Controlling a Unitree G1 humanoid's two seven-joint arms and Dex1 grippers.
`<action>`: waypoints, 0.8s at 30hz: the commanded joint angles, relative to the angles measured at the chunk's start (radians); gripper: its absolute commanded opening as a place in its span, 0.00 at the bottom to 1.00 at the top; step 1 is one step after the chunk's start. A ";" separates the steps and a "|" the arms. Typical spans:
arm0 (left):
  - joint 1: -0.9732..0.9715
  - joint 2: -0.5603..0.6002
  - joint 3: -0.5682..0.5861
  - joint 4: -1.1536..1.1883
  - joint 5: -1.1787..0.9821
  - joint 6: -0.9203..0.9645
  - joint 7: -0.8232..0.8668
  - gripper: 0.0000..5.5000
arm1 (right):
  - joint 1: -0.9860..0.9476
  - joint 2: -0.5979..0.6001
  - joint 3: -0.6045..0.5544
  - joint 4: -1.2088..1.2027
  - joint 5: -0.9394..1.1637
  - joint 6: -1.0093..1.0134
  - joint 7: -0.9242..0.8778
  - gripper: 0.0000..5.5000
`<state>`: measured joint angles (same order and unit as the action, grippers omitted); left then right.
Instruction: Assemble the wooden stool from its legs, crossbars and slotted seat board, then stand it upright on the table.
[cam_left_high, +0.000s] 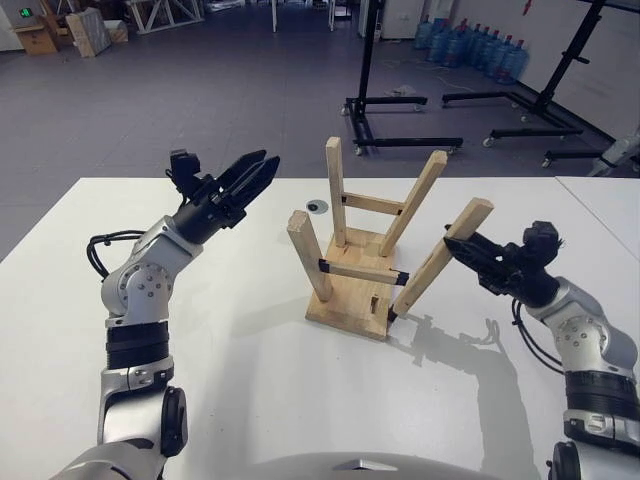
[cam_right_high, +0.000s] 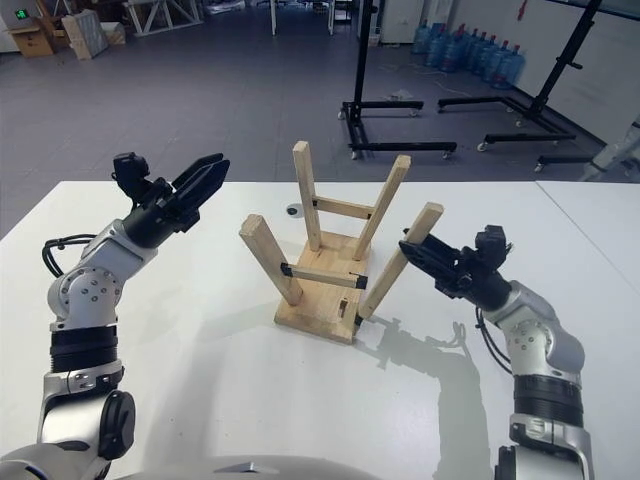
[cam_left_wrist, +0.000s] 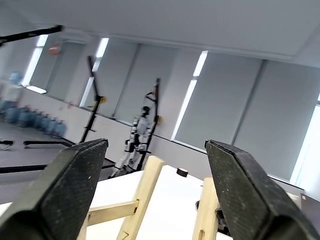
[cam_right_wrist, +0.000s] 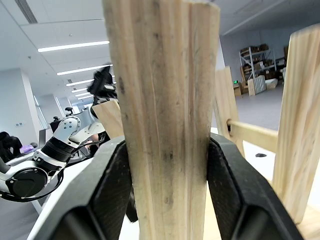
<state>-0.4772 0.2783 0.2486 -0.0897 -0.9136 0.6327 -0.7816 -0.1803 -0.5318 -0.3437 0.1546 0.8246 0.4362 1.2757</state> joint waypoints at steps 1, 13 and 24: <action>0.013 0.015 -0.022 0.000 0.000 0.028 0.008 0.65 | 0.003 0.022 0.005 -0.072 0.027 0.009 -0.017 0.37; 0.003 0.093 -0.074 0.070 0.030 0.061 -0.057 0.65 | 0.051 0.076 0.012 -0.168 0.072 0.015 -0.056 0.37; 0.009 0.112 -0.118 0.147 0.129 0.002 -0.128 0.65 | 0.087 0.035 0.101 -0.107 -0.057 -0.101 0.013 0.37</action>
<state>-0.4736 0.3775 0.1505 0.0385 -0.8182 0.6273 -0.9049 -0.1264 -0.4687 -0.2654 0.0197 0.8431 0.3423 1.2899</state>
